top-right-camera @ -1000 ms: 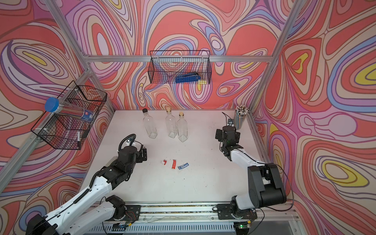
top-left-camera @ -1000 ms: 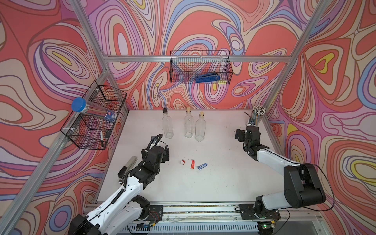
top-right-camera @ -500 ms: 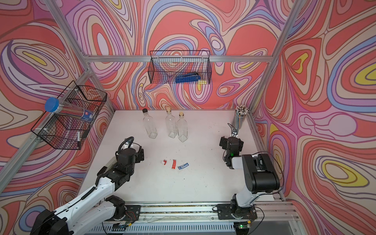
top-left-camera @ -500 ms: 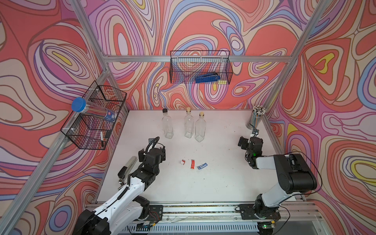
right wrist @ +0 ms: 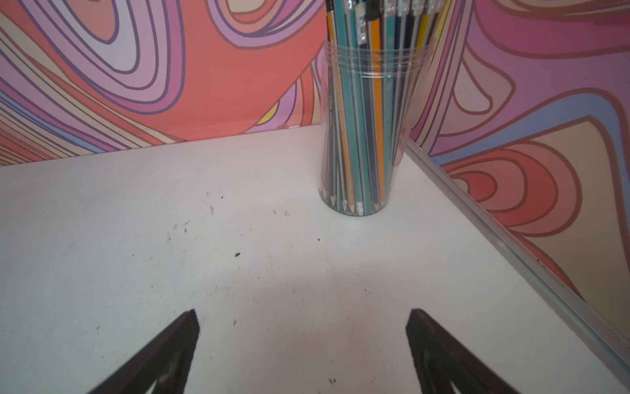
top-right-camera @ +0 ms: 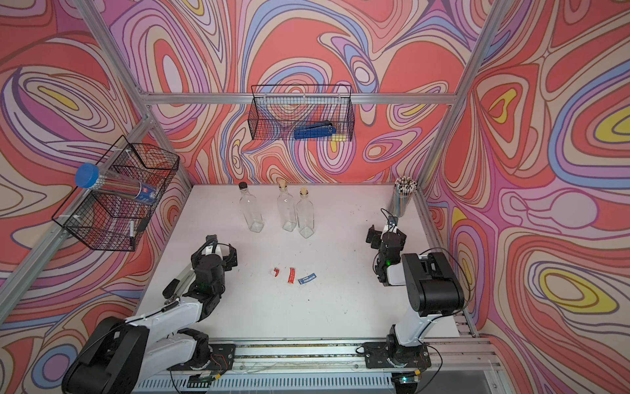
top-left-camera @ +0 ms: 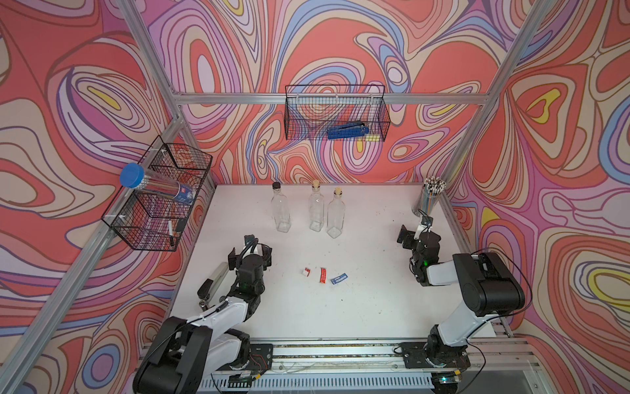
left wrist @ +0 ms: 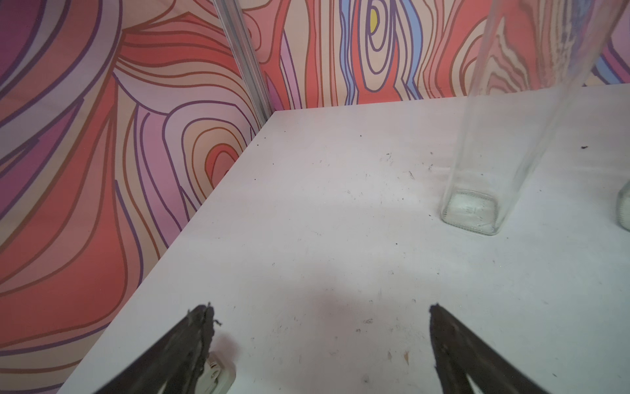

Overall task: Remove the label from the bottle
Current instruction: Reset both arms

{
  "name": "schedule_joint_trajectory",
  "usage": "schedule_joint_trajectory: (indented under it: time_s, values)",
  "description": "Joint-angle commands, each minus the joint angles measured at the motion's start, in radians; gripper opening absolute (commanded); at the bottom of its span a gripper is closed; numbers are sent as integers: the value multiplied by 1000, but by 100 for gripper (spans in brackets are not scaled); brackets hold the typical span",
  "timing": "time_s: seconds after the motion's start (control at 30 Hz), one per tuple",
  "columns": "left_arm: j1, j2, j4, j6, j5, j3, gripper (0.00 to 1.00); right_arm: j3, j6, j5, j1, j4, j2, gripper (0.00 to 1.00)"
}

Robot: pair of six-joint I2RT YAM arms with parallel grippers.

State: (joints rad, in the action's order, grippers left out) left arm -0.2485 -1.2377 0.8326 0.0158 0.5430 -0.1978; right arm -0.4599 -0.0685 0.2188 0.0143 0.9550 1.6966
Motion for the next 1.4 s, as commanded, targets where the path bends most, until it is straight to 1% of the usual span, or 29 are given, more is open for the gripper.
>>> schedule_joint_trajectory:
  time_s: [0.0,0.07,0.13,0.2,0.23,0.33,0.37,0.4,0.43,0.5,0.53,0.6,0.67,0.7,0.77,0.83,1.37]
  values:
    - [45,-126,330,45,-47,18,100,7,6,-3,0,30,7,98]
    - [67,-215,407,33,-88,19,100,7,6,-2,0,28,7,98]
    - [75,-294,497,48,-106,17,100,7,7,-3,-1,28,8,98]
    - [76,-264,376,45,-149,-12,100,7,7,-2,0,29,6,98]
    - [77,-257,346,41,-155,-23,100,7,6,-1,0,29,6,98]
    - [93,-299,385,45,-190,-28,100,7,7,-2,0,27,6,98]
    - [99,-312,370,34,-213,-30,100,7,7,-2,0,28,6,98]
    - [106,-337,399,44,-232,-37,100,7,7,-2,0,27,6,98]
    - [106,-358,417,49,-218,-44,100,7,7,-1,0,27,6,98]
    - [109,-313,296,24,-218,-67,100,7,7,-1,0,28,6,98]
    - [117,-303,266,17,-229,-77,100,7,7,-2,0,29,7,98]
    - [122,-334,295,23,-217,-89,100,7,7,-1,0,28,6,98]
    - [123,-314,208,6,-210,-114,100,7,9,-2,0,28,6,98]
    - [123,-311,195,3,-210,-120,100,7,7,-2,0,29,6,98]
    - [124,-329,237,13,-212,-115,100,7,7,-2,-1,29,6,98]
    - [124,-317,207,6,-213,-120,100,7,5,-1,0,29,6,98]
    - [124,-323,218,10,-213,-119,100,7,6,1,1,27,6,98]
